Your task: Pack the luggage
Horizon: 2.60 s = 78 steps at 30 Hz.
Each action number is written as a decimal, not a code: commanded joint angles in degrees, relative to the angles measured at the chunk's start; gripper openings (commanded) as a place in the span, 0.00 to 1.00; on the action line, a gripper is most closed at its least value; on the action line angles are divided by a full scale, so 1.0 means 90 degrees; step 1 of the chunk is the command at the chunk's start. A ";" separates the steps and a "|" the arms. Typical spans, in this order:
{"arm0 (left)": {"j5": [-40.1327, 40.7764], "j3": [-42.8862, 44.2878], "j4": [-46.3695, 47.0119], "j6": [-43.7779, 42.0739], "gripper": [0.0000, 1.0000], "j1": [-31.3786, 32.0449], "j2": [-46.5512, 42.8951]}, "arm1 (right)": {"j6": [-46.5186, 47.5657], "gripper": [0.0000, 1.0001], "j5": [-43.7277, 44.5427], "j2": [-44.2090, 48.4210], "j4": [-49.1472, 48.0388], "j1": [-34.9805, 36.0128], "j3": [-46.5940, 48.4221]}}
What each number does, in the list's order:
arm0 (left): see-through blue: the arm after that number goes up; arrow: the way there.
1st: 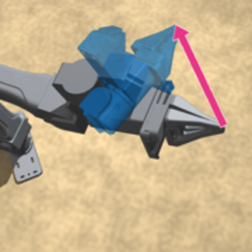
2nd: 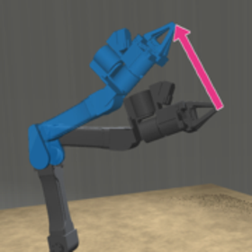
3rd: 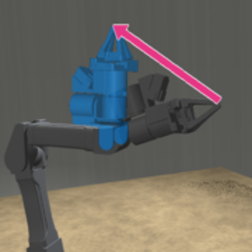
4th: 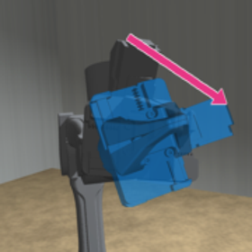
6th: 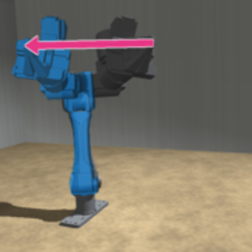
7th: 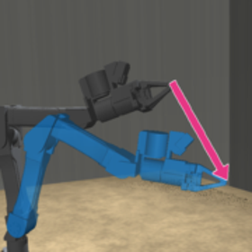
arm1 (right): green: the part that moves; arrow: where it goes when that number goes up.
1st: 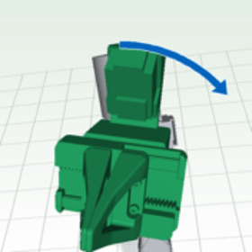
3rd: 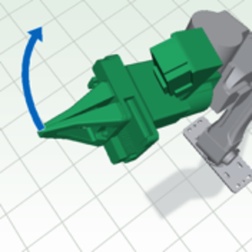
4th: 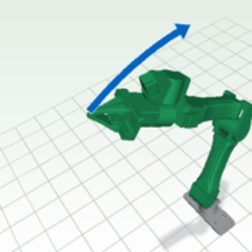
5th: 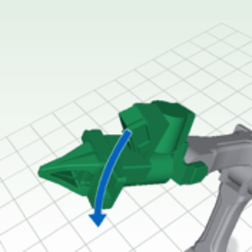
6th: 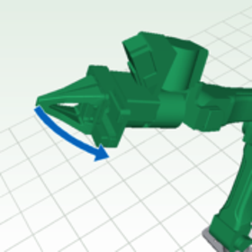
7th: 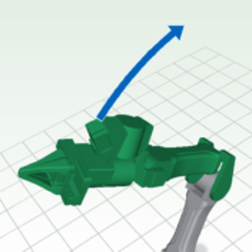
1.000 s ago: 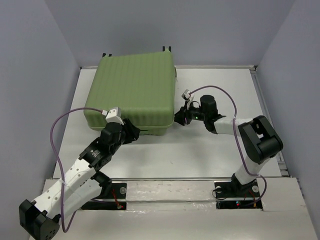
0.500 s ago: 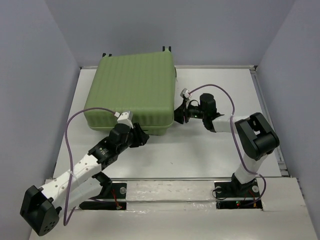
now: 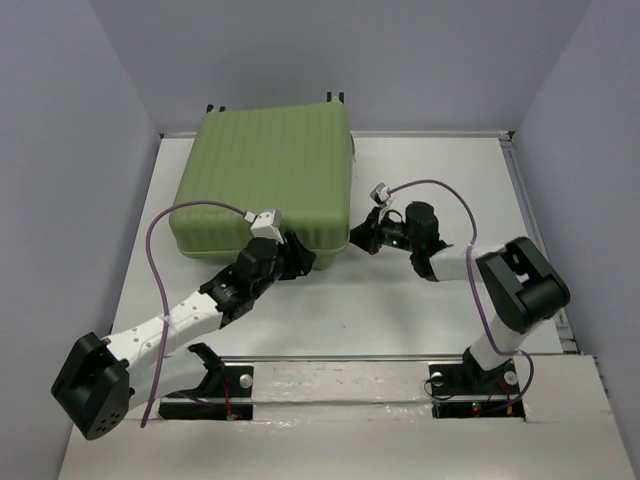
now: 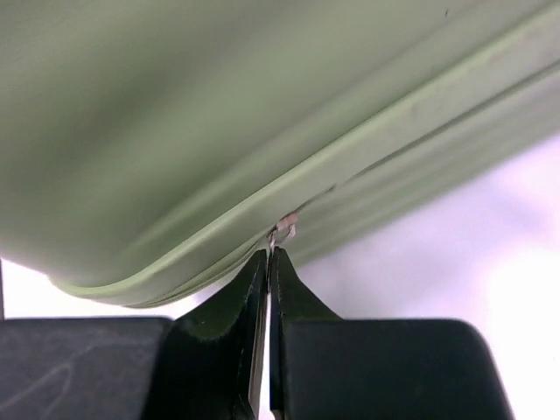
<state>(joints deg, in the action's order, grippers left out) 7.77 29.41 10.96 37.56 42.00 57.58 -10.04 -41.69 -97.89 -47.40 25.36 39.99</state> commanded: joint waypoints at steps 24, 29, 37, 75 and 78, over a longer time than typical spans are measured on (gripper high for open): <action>0.1479 0.0952 -0.0022 -0.0140 0.66 -0.0057 -0.0018 | -0.1501 0.07 0.4340 0.2906 0.3254 0.4038 -0.1278; 0.2524 0.0248 -0.1391 0.0250 0.73 -0.0231 -0.1998 | -0.1209 0.07 0.3765 0.3161 0.3323 0.3122 -0.1377; 0.2116 0.2891 -0.2702 -0.0812 0.87 -0.2340 -0.2182 | -0.0964 0.07 0.4084 0.4068 0.4484 0.2768 -0.0596; -0.2650 0.2880 -0.0224 0.0279 0.87 -0.5304 0.4277 | -0.2638 0.07 0.2231 -0.1622 0.4892 -0.1003 0.4628; -0.2641 0.1651 0.0439 0.0776 0.86 -0.4893 0.3548 | -0.2235 0.07 0.1997 -0.1790 0.5012 -0.0914 0.4776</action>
<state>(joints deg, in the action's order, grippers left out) -9.80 56.97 14.15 42.09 -10.72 97.01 -36.86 -16.91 -114.45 -2.94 14.63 78.78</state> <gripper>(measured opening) 0.868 0.070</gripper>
